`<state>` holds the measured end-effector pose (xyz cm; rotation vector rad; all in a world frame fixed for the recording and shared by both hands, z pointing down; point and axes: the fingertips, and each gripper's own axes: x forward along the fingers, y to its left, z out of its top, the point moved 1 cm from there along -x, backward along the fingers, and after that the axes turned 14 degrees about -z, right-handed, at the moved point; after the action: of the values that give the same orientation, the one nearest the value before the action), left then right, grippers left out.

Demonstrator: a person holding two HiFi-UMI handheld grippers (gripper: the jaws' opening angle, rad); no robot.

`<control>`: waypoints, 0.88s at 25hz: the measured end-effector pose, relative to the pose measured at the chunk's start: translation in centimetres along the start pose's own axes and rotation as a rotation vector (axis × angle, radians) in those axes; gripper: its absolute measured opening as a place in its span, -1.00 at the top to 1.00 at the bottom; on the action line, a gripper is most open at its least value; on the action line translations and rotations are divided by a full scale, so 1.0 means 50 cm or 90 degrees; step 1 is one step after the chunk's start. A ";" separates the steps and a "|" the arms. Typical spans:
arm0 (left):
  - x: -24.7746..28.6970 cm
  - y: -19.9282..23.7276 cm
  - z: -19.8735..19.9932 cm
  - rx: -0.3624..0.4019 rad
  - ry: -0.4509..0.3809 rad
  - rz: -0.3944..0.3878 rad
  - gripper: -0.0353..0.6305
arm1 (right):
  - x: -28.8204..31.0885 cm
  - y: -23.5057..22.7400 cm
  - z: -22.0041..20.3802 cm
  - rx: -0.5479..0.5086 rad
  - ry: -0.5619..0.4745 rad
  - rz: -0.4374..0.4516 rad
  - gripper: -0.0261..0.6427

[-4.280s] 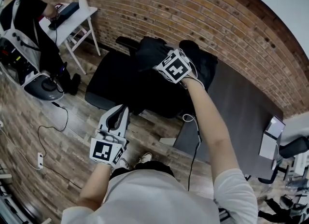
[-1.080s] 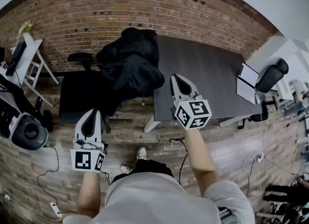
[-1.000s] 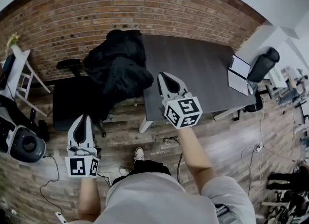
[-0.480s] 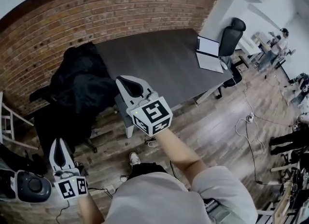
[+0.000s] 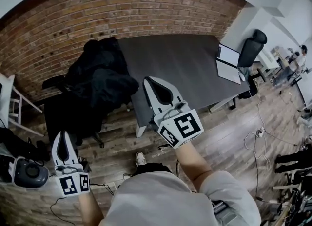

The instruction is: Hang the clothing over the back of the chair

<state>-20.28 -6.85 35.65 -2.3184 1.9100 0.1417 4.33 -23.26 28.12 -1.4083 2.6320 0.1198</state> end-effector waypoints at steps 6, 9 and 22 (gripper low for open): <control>-0.015 0.010 0.012 0.010 0.003 0.018 0.78 | -0.035 -0.004 0.016 0.004 -0.010 0.000 0.87; -0.021 0.023 0.026 0.018 0.002 0.027 0.78 | -0.044 -0.006 0.019 0.011 -0.012 -0.004 0.87; -0.047 0.031 0.037 0.027 0.011 0.054 0.78 | -0.064 -0.031 0.008 0.027 0.001 -0.035 0.87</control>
<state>-22.24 -4.56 34.13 -2.2195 2.0015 0.0883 7.41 -21.43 28.27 -1.4663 2.5792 0.0565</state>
